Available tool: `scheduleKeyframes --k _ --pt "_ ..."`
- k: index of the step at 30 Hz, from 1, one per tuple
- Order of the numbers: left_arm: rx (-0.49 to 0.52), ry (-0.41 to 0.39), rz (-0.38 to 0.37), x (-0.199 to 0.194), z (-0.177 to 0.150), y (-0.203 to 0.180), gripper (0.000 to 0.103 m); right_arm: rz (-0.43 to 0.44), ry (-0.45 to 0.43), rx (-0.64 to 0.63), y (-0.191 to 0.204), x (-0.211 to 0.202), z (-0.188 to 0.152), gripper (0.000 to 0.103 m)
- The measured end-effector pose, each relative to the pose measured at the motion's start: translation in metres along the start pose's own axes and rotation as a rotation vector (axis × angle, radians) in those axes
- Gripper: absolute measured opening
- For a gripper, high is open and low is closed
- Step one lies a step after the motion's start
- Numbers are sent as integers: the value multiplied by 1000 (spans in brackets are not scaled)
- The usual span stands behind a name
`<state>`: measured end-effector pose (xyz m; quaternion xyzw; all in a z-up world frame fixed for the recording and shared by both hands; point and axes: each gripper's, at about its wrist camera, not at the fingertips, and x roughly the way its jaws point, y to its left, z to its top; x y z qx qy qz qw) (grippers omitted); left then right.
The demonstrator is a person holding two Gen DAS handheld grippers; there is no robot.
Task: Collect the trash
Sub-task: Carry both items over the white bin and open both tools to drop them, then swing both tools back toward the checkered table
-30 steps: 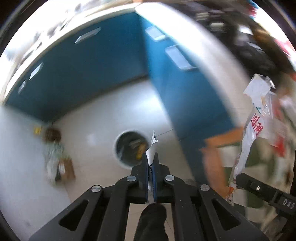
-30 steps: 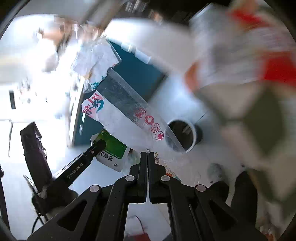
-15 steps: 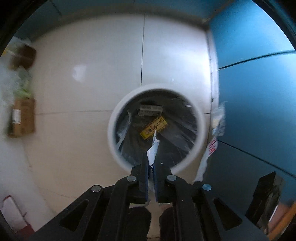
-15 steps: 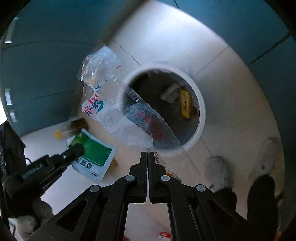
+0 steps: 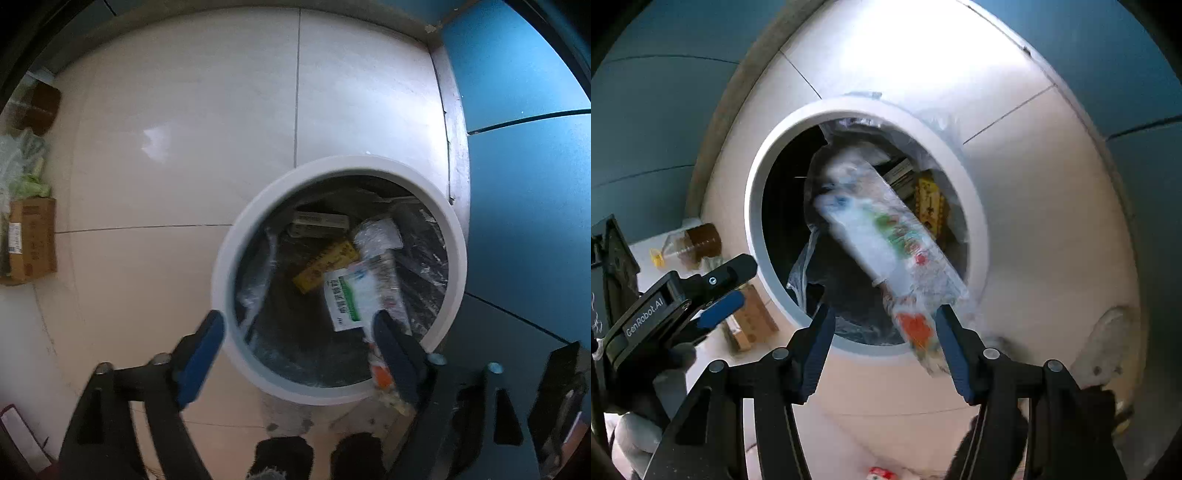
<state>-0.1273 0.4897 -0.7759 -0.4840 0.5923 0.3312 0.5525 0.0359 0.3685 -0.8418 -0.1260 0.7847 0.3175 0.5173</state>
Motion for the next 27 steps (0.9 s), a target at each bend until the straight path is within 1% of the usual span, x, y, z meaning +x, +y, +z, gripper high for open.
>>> scheduleKeyframes --k 1,3,4,6,7,8,9,12,14,16,18,21,24,27 --pt "6 -23 26 -7 -3 1 94 -18 -9 -12 1 -4 0 65" --pt "17 -60 68 -16 -2 5 94 -46 -34 -40 5 -14 -2 73" --pt "23 -85 95 -23 -6 6 94 -67 -48 -62 8 -18 -2 75" --pt "45 -159 166 -40 -14 5 94 -136 -83 -120 18 -30 -8 86" --pt "55 -178 189 -45 -17 5 94 -168 -101 -150 22 -36 -12 90" --pt "67 -203 221 -54 -23 4 94 -203 -117 -178 26 -42 -15 98" --pt "74 -221 240 -60 -28 2 94 -239 -135 -207 31 -47 -20 102" --pt "84 -254 272 -85 -45 -2 94 -314 -183 -276 46 -71 -35 102" --pt "92 -270 287 -108 -60 -5 94 -336 -214 -300 55 -92 -46 102" --pt "90 -283 283 -135 -76 -9 94 -356 -250 -324 64 -121 -58 103" --pt "93 -290 275 -156 -89 -16 94 -363 -275 -343 71 -144 -70 103" --pt "104 -302 264 -195 -112 -27 94 -368 -308 -373 85 -193 -92 103" --pt "102 -314 233 -238 -135 -35 94 -368 -339 -399 100 -241 -117 103" --pt "109 -332 211 -280 -156 -43 94 -364 -383 -427 117 -297 -143 103"
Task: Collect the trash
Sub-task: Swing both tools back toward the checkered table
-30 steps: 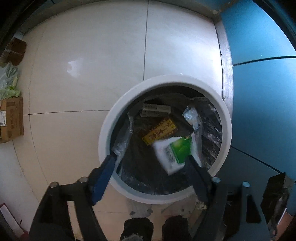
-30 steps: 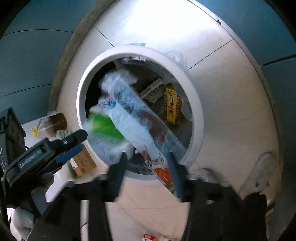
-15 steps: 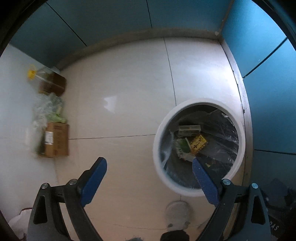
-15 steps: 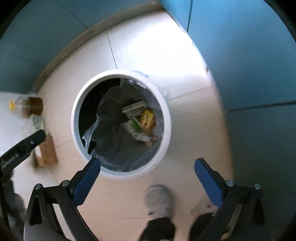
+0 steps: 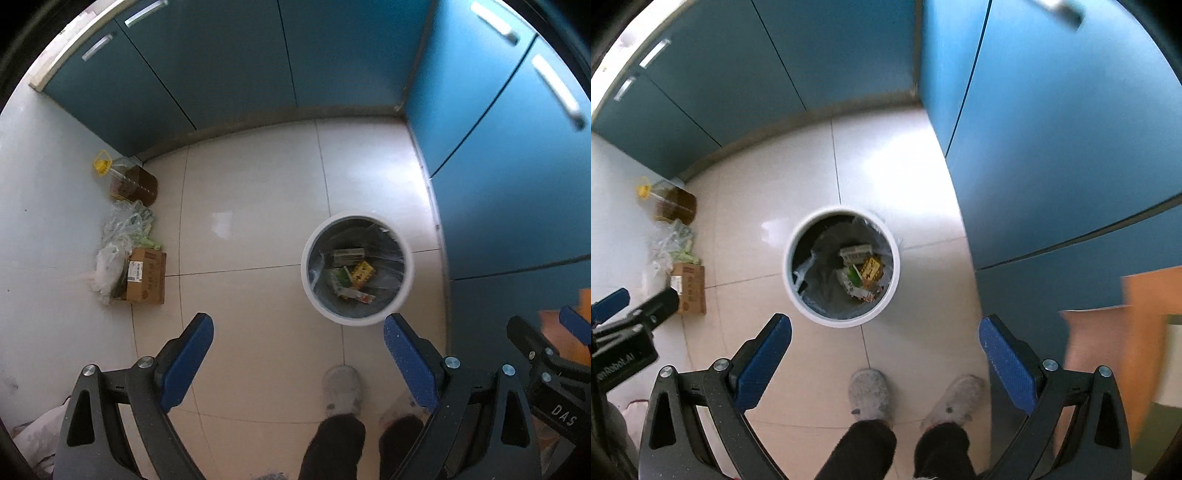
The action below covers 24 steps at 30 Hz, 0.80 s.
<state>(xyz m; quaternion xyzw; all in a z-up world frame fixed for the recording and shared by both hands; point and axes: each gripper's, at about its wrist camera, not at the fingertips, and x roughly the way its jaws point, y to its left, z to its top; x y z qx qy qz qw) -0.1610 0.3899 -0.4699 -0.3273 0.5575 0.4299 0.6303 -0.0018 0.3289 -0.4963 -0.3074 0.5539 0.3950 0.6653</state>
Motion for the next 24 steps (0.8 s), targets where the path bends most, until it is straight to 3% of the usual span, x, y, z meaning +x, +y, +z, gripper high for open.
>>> scheduleKeyframes --k 5,11,17,20,24 --pt "2 -41 -22 -66 -8 7 94 16 -62 -28 2 -88 -3 103" --pt "-6 -74 -27 -131 -22 19 94 60 -102 -33 5 -165 -12 103" --pt "-6 -117 43 -190 -27 14 94 193 -115 40 -8 -216 -24 103" --pt "-2 -177 29 -226 -26 -4 94 262 -124 130 -40 -245 -32 103" --pt "60 -237 -8 -269 -23 -59 94 259 -189 262 -108 -289 -49 103"
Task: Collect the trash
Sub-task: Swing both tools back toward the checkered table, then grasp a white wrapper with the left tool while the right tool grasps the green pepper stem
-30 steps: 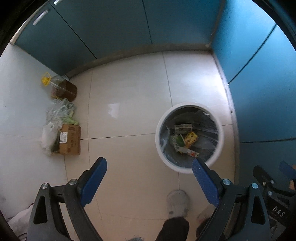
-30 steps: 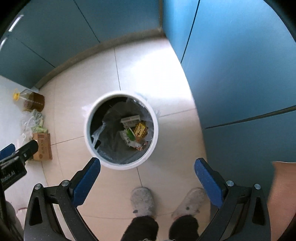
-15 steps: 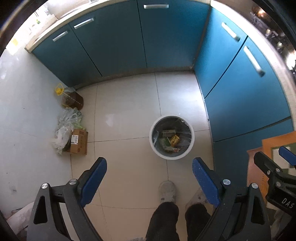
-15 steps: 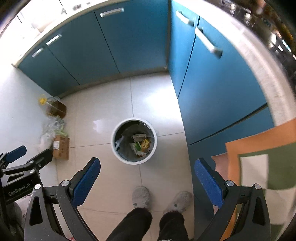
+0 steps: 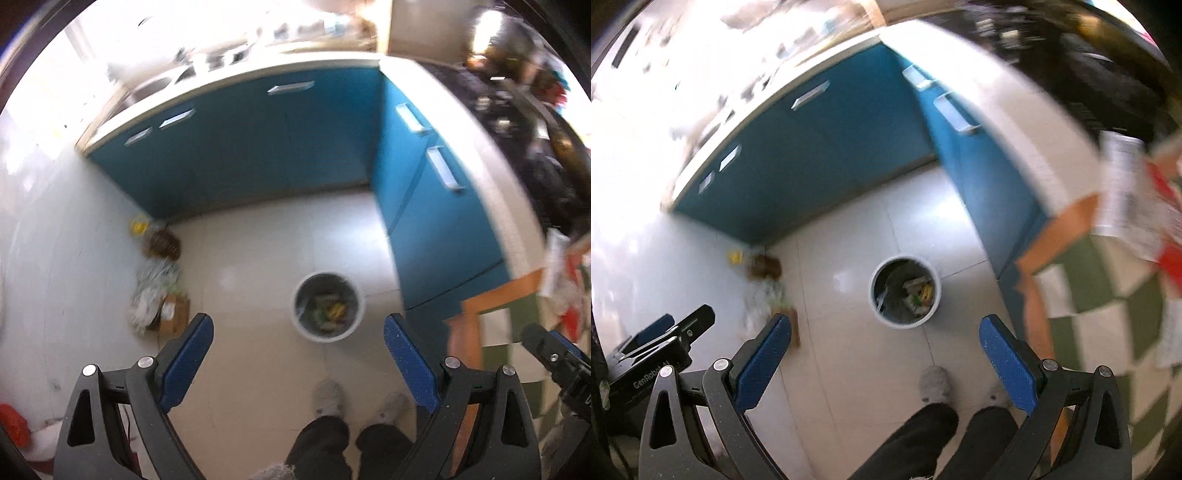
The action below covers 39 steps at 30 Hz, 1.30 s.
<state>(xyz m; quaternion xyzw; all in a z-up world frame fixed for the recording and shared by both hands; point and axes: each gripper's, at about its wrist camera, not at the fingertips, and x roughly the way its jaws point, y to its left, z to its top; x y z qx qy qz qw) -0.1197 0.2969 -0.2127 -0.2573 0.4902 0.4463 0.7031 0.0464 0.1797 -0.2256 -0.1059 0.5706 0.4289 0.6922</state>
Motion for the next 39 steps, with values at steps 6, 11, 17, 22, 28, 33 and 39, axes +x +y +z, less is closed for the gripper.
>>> scheduleKeyframes --k 6,11,17,22,28,33,39 --pt "230 -35 -85 -33 7 -139 94 -201 -132 341 -165 -109 -27 103" --pt "459 55 -211 -29 -21 -277 94 -381 -110 671 -318 -159 -104 103" --pt "622 274 -308 17 -74 -396 94 -410 -35 852 -398 -138 -172 102" --pt "627 325 -300 35 -93 -430 64 -410 -32 821 -411 -122 -186 87" --pt "721 215 -248 20 -110 -450 4 -485 -88 721 -404 -132 -187 31" --pt "722 197 -263 2 -108 -453 2 -388 -110 732 -410 -145 -194 30" --pt "686 114 -329 -44 -85 -437 2 -310 -161 698 -396 -164 -174 30"
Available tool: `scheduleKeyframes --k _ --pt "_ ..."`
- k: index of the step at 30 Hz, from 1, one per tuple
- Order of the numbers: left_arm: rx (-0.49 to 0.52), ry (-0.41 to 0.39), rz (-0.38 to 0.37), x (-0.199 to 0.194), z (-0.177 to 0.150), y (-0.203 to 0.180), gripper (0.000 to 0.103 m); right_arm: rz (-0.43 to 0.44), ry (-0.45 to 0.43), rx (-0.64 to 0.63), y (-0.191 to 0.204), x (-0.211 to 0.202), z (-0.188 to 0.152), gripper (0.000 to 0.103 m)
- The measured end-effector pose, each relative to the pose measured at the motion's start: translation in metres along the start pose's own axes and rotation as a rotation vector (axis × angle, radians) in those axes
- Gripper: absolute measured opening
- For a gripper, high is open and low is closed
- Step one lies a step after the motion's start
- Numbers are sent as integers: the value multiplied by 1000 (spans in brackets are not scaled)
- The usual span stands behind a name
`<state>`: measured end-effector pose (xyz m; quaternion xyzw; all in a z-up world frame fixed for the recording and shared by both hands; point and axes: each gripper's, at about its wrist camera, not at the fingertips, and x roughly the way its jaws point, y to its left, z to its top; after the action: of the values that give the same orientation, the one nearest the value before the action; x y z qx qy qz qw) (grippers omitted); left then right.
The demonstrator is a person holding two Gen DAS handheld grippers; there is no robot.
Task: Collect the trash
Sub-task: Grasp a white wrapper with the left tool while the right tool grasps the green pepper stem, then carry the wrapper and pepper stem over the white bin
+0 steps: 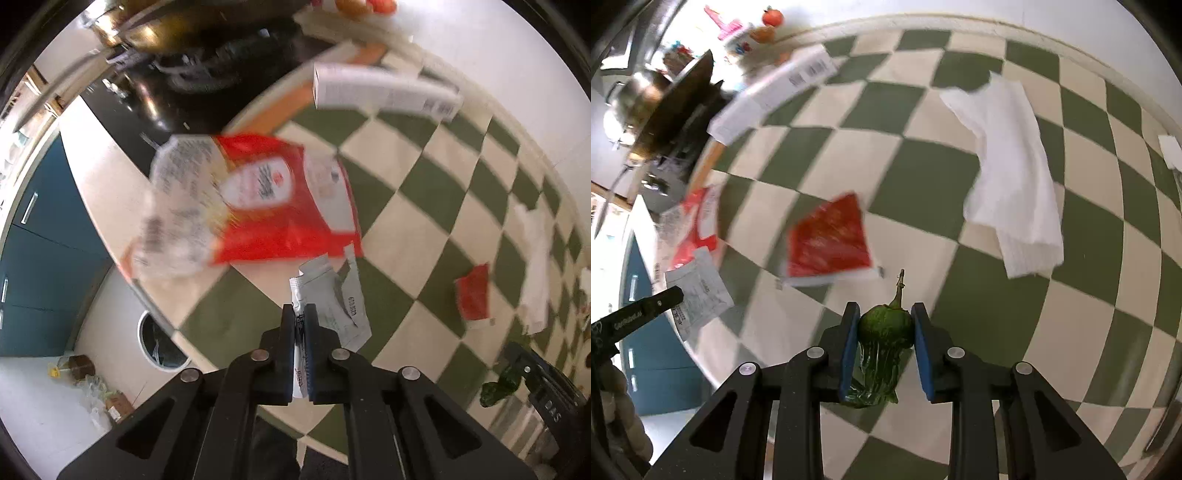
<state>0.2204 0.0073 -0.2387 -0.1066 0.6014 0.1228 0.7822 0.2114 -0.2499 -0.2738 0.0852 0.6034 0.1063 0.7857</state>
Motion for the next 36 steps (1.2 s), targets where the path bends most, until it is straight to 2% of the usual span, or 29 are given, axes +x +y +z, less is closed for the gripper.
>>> scheduleKeyframes --k 4,8,12,17,20,24,29,33,36 --pt "-35 -58 -16 -33 -4 28 2 59 -7 -43 26 -16 8 29" --pt "-82 -102 -11 -60 -12 62 2 126 -8 -121 78 -21 19 29" --pt "-166 -129 1 -73 -25 113 2 201 1 -212 134 -27 11 29" --pt "-321 -121 61 -72 -59 205 2 293 73 -361 235 -5 -14 29" --pt "-416 -94 100 -59 -85 262 2 330 118 -463 302 23 -36 29" --pt "-561 -25 126 -15 -129 345 2 337 184 -561 385 81 -77 29" --pt "-740 90 102 78 -184 440 2 295 278 -627 456 175 -141 29" --pt "-820 173 70 177 -218 491 2 246 334 -643 484 271 -187 29" --pt "-844 219 44 245 -235 515 2 206 372 -626 492 354 -213 29"
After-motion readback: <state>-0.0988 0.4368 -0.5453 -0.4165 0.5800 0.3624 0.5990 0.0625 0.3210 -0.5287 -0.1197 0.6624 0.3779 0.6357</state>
